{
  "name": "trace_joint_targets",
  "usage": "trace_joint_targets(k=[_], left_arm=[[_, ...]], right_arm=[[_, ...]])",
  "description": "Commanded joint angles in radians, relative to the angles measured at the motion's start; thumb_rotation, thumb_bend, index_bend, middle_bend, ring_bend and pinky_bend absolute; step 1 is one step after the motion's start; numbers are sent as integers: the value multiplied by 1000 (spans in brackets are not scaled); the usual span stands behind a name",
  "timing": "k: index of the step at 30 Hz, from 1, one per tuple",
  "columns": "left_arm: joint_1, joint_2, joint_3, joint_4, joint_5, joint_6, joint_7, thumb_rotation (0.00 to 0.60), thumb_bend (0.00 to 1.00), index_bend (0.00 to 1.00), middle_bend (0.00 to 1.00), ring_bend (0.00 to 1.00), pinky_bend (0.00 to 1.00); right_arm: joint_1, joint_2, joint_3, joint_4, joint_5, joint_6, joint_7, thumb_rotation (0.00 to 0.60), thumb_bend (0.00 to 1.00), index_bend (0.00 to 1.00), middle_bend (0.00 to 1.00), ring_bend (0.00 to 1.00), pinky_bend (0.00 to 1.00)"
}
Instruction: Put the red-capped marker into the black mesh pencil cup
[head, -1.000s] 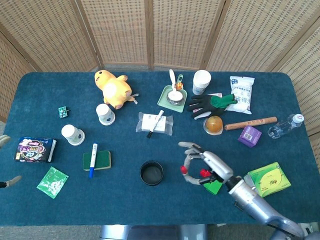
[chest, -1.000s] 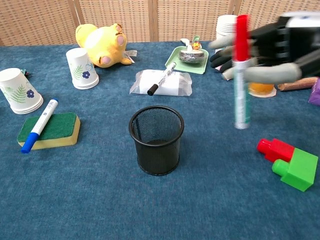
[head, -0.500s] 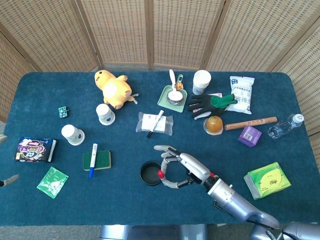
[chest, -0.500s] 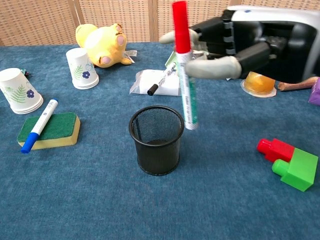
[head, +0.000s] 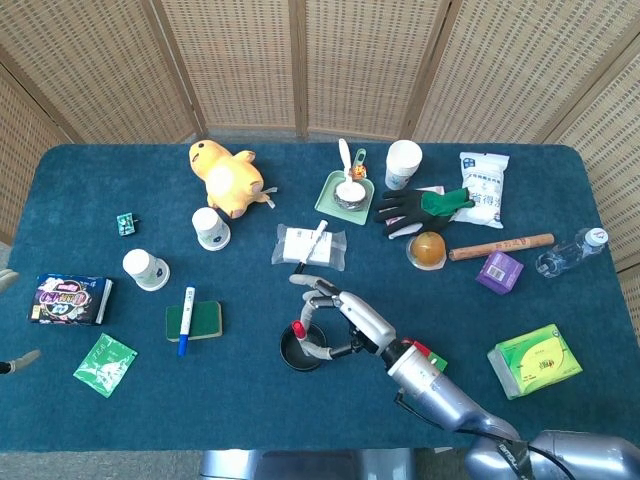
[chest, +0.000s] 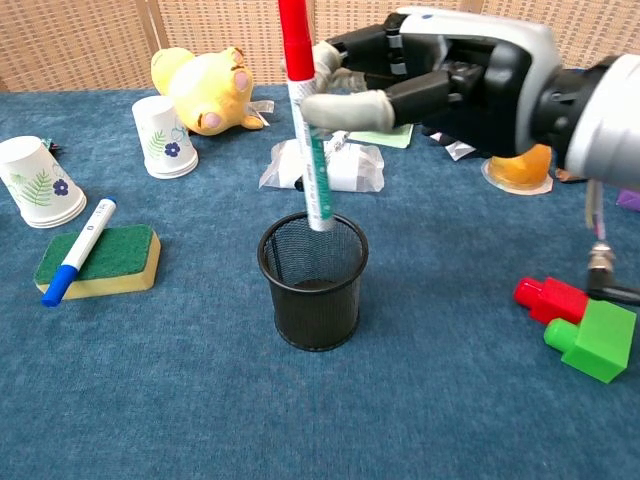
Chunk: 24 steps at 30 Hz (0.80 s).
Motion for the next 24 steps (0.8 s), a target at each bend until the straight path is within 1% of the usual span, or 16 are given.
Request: trace_joint_targets(k=[1,9,13,14,19,24], left_arm=[[0,0,0,1,0,-1,-2,600,23,0,0,0,39],[1,2,0,6,0,-1,-13,600,23,0,0,0,39],[2,2,-2,8,-1,2,-18,600,23,0,0,0,39],[2,2,-2,8,-2,2,-18,600,23,0,0,0,39],[2,2,-1,7,2,1,-15,600,24,0,0,0,39],[4,4,1,4,9,6,-19,600,23,0,0,0,39]], right_arm=[[7,-34,13,28,25,6,-19,600,410,611,127,61,207],[-9,-91,1,81,52,26,-50,600,404,607,128,59,207],[-24,-105,-11,102,18,42,-13,600,391,503,109,40,205],[-27,-102,-14,104,5,45,-3,600,395,491,106,35,204],[-41,-93,-30,106,-43,66,13,600,434,466,100,30,203],[-58,-84,-55,109,-89,90,24,600,449,451,98,29,203]])
